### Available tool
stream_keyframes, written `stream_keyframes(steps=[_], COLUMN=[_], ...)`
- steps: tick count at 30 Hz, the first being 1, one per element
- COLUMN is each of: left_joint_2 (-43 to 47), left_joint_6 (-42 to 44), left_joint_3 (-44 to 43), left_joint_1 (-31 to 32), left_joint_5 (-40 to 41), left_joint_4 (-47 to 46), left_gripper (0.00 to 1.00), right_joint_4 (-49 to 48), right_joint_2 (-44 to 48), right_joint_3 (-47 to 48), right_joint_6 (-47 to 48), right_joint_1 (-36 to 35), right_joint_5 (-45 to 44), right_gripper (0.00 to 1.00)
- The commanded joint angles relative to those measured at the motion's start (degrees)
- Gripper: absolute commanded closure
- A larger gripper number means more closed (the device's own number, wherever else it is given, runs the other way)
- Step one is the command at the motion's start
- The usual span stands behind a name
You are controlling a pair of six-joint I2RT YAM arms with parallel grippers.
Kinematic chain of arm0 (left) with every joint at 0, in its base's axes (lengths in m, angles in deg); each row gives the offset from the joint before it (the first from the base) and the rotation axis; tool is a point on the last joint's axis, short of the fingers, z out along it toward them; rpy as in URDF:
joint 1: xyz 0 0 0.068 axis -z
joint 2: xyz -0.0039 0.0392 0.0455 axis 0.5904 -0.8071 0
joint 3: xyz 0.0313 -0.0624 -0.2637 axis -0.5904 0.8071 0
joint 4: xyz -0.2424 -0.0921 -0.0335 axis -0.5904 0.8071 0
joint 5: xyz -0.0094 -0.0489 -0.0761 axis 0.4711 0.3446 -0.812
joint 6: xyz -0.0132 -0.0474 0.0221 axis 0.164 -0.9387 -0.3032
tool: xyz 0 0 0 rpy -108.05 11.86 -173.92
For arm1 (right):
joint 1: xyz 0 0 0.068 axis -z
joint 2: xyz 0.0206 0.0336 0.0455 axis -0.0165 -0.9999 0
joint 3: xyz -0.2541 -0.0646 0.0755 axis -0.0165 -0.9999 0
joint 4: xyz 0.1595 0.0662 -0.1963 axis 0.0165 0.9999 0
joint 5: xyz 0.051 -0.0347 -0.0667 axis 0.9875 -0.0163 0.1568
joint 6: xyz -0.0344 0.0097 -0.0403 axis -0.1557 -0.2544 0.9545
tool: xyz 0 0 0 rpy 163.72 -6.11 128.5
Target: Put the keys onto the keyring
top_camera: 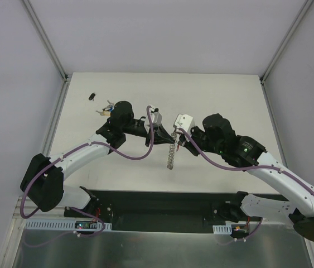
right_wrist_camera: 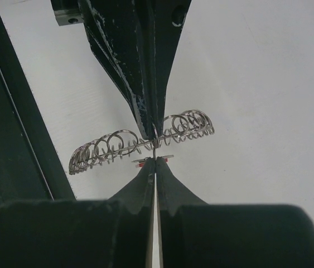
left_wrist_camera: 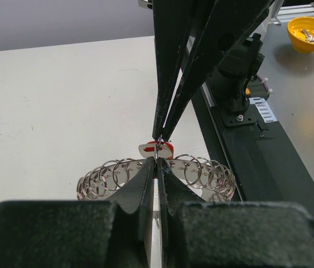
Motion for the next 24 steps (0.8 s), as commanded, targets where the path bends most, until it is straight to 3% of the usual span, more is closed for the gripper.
stream_keyframes(steps=[1, 24], left_joint_2=[0.74, -0.66], left_joint_6=[-0.28, 0.24], left_joint_3=[-2.10, -1.67], left_joint_1=[0.53, 0.54], left_joint_5=[-2.81, -2.55], left_joint_4=[-4.11, -4.38], left_gripper=[1.00, 1.00], right_joint_4=[-2.09, -0.16], right_joint_2=[0.34, 0.52], right_joint_3=[2.50, 3.73], right_joint_6=[-1.22, -2.89], right_joint_1=[-0.08, 0.53], right_joint_5=[0.50, -1.09], right_gripper=[0.99, 0.99])
